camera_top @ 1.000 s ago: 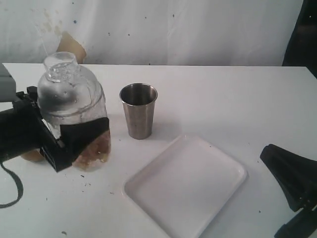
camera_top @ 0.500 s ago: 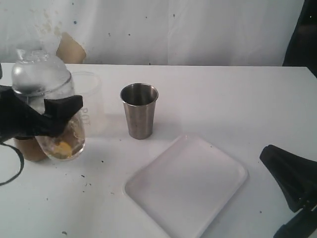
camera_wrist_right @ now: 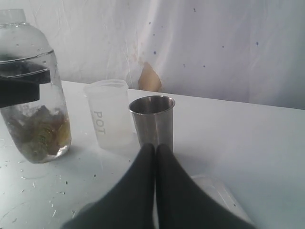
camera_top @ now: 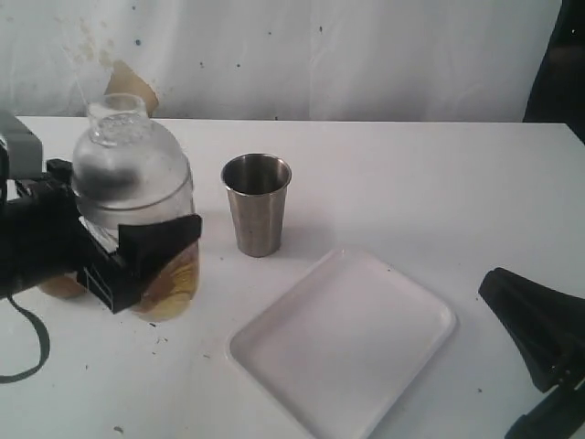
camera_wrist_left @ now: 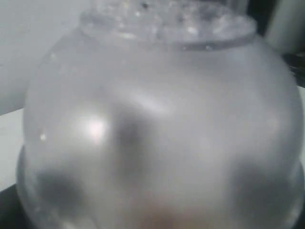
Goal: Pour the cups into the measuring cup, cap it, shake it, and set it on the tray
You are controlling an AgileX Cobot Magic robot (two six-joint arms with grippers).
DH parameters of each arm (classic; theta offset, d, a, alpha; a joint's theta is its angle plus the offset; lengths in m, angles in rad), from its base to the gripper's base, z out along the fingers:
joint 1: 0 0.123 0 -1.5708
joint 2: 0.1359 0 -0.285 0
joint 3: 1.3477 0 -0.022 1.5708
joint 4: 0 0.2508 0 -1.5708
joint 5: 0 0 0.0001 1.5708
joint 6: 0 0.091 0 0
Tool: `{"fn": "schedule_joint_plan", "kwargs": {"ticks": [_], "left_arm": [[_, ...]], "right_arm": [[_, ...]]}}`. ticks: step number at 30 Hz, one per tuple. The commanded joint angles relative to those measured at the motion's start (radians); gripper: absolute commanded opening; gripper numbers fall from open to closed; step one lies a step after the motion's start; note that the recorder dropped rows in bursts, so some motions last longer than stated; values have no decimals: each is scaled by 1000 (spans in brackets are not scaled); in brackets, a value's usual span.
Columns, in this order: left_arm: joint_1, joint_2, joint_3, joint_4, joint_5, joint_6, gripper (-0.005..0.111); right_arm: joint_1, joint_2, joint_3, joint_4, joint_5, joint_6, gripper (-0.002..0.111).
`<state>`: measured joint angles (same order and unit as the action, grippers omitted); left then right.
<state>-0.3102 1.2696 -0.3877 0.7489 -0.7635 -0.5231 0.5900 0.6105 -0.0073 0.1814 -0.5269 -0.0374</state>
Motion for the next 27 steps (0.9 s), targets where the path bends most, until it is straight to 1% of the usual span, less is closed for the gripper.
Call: {"fn": "schedule_joint_plan", "kwargs": {"ticks": [1,2,3,5,6,8,10,12,13,16,17,20,21,22,23,24,25,26,27], "left_arm": [[12,-13,-14,-394,174,64,0],[17,-13,-14,-499,203,108,0],[17,-13,-12,-477,192,124,0],[17,-13,-10,-282,128,91,0],[17,-13,-10,-245,96,64,0],[17,-13,-18,-286,72,50,0],[20,-13,-38,-369,105,52,0],[19,-13,-85,-430,188,72,0],[19,-13,-111,-438,256,84,0],[19,-13,-228,-438,492,102,0],[19,-13,-270,-438,591,112,0],[19,-13,-372,-433,749,144,0],[19,-13,-396,-431,775,155,0],[19,-13,-453,-429,829,206,0],[19,-13,-475,-426,858,231,0],[19,-13,-503,-418,881,267,0],[19,-7,-554,-362,952,315,0],[19,9,-598,-271,1021,318,0],[19,16,-612,-237,1047,318,0]], "right_arm": [[-4,-4,7,0,2,-12,0],[-4,-4,7,0,2,-12,0],[-4,-4,7,0,2,-12,0],[-4,-4,7,0,2,-12,0],[-4,-4,7,0,2,-12,0],[-4,-4,7,0,2,-12,0],[-4,-4,7,0,2,-12,0],[-4,-4,7,0,4,-12,0],[-4,-4,7,0,5,-12,0],[-4,-4,7,0,5,-12,0],[-4,-4,7,0,5,-12,0],[-4,-4,7,0,5,-12,0],[-4,-4,7,0,5,-12,0],[-4,-4,7,0,5,-12,0],[-4,-4,7,0,5,-12,0],[-4,-4,7,0,5,-12,0],[-4,-4,7,0,5,-12,0],[-4,-4,7,0,5,-12,0],[-4,-4,7,0,5,-12,0]]}}
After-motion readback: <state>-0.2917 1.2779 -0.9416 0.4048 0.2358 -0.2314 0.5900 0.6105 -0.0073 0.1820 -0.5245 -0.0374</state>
